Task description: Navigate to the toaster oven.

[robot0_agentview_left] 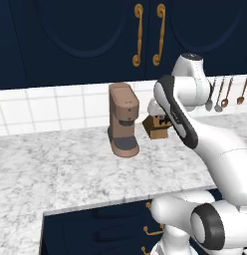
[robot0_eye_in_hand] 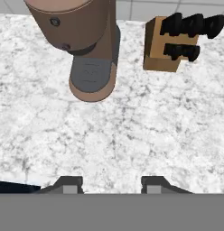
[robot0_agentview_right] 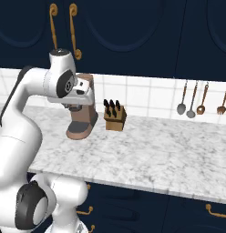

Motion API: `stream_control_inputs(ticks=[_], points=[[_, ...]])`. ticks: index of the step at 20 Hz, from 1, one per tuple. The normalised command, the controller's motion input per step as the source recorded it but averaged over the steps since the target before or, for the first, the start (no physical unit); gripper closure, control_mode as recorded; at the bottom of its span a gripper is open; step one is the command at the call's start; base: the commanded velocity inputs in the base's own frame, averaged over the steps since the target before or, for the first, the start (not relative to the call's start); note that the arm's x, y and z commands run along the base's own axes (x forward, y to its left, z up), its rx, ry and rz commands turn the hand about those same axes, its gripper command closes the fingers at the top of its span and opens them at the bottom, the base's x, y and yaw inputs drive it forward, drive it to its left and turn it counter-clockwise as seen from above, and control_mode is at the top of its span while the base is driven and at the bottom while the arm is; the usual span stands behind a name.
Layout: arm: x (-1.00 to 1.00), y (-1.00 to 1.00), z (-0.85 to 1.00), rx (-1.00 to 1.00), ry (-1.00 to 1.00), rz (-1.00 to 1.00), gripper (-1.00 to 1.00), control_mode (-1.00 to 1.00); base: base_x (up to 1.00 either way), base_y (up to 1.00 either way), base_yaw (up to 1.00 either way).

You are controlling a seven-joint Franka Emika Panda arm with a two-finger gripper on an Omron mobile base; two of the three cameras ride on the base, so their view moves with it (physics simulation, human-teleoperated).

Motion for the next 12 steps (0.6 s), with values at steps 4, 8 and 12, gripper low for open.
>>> stream_control_inputs(ticks=[4, 8, 12], points=[[-0.52, 0.0, 0.0, 0.0, 0.0, 0.0, -1.0, -1.0, 0.0, 0.0, 0.0], [-0.99, -0.03, 0.0, 0.0, -0.02, -0.02, -1.0, -1.0, 0.0, 0.0, 0.0], [-1.0, -0.02, 0.0, 0.0, -0.17, -0.06, -1.0, -1.0, 0.0, 0.0, 0.0]])
